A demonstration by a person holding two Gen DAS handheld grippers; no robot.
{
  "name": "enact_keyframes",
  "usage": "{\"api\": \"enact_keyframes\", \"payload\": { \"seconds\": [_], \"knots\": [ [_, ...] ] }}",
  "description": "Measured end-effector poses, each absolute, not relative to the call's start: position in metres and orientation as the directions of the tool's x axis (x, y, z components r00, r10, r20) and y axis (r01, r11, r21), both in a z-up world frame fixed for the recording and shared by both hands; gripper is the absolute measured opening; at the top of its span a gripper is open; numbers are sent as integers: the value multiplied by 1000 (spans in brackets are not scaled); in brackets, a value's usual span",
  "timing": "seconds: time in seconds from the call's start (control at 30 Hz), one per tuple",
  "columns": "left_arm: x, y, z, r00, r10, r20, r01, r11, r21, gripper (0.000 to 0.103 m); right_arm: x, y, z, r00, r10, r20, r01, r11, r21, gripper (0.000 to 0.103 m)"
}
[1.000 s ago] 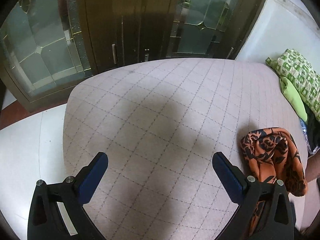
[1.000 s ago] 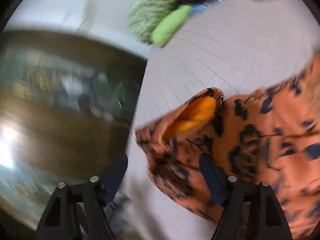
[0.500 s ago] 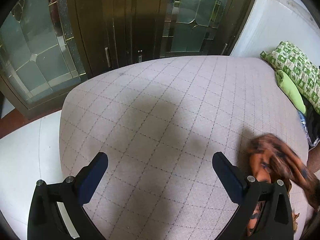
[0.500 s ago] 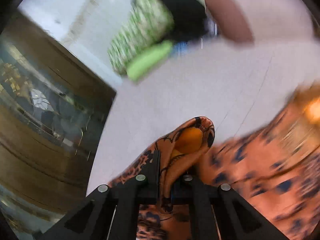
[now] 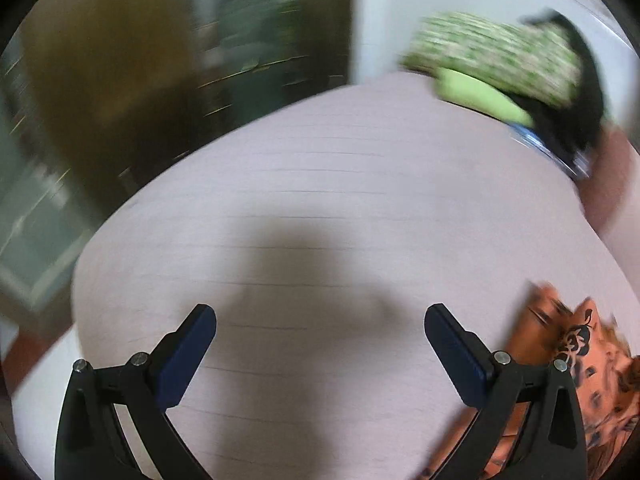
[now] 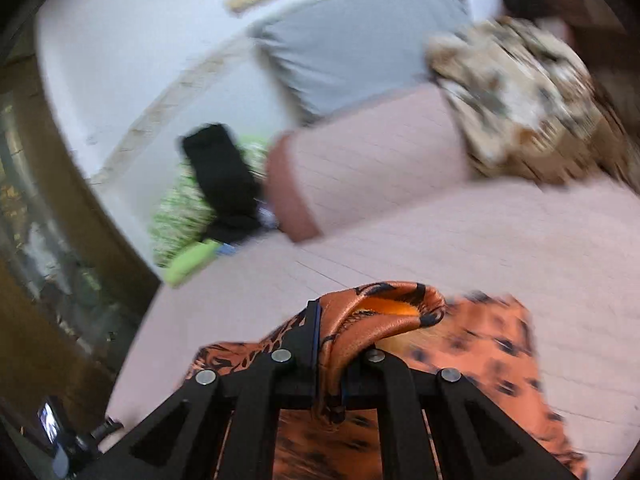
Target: Fold small clothes
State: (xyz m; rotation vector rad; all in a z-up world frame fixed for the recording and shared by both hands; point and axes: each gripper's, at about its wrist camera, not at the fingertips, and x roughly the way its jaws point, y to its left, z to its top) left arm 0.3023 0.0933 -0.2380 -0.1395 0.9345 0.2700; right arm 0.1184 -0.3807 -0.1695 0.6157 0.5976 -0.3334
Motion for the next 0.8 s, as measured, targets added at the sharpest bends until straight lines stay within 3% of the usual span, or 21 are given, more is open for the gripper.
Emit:
{"api": "enact_keyframes", "payload": {
  "seconds": [0.1, 0.17, 0.27, 0.33, 0.37, 0.4, 0.43, 0.57, 0.7, 0.8],
  "knots": [
    [301, 52, -240, 588, 113, -801, -167, 986, 16, 103, 95, -422, -201, 721, -128, -681, 541, 718, 438, 10],
    [300, 28, -241, 595, 90, -799, -98, 994, 40, 103, 86, -450, -228, 672, -32, -740, 585, 635, 504, 11],
    [298, -4, -248, 590, 96, -801, -15, 994, 108, 103, 66, -479, -246, 690, 35, -723, 608, 514, 605, 14],
    [300, -19, -256, 582, 122, -804, 14, 987, 160, 103, 52, -486, -240, 684, -30, -729, 634, 520, 573, 25],
    [300, -26, -259, 576, 134, -806, 25, 983, 181, 103, 45, -489, -237, 677, -66, -733, 648, 525, 552, 37],
    [300, -31, -263, 569, 147, -809, 34, 979, 202, 103, 37, -492, -233, 673, -101, -732, 662, 523, 536, 58],
    [301, -35, -267, 559, 166, -812, 39, 974, 225, 103, 30, -495, -231, 685, -125, -717, 663, 516, 543, 65],
    [299, -38, -273, 549, 190, -814, 38, 967, 251, 103, 30, -489, -219, 744, -66, -665, 561, 603, 568, 66],
    [298, -41, -274, 555, 203, -807, 40, 962, 269, 103, 46, -473, -221, 682, -22, -731, 539, 691, 482, 66],
    [295, -45, -275, 561, 209, -801, 41, 959, 279, 103, 58, -470, -242, 626, 63, -777, 544, 679, 493, 58]
  ]
}}
